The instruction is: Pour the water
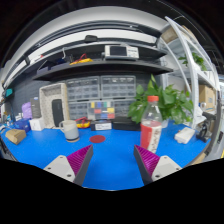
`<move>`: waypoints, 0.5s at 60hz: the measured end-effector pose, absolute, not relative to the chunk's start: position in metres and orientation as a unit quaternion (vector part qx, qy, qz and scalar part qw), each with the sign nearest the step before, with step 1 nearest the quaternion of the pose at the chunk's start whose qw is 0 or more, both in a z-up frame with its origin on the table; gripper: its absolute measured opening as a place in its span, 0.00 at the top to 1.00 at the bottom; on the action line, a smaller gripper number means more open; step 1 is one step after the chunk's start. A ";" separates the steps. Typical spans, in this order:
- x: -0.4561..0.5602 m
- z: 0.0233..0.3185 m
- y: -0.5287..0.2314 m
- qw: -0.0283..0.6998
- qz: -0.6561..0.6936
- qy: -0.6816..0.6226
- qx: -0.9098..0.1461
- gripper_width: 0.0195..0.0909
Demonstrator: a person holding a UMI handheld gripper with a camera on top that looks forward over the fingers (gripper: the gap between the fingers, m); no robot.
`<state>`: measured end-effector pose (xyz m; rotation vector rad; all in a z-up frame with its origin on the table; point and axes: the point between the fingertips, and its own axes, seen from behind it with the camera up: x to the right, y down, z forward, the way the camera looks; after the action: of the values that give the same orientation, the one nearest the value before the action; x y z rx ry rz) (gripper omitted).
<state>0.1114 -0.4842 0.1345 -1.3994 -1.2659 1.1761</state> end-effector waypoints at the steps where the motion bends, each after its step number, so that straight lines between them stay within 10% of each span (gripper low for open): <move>1: 0.111 0.136 -0.479 0.447 0.471 -0.508 -0.566 0.10; 30: -0.002 0.218 -0.467 0.508 0.438 -0.487 -0.559 0.12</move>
<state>-0.0024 -0.4665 0.2180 -1.3472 -1.1750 1.0569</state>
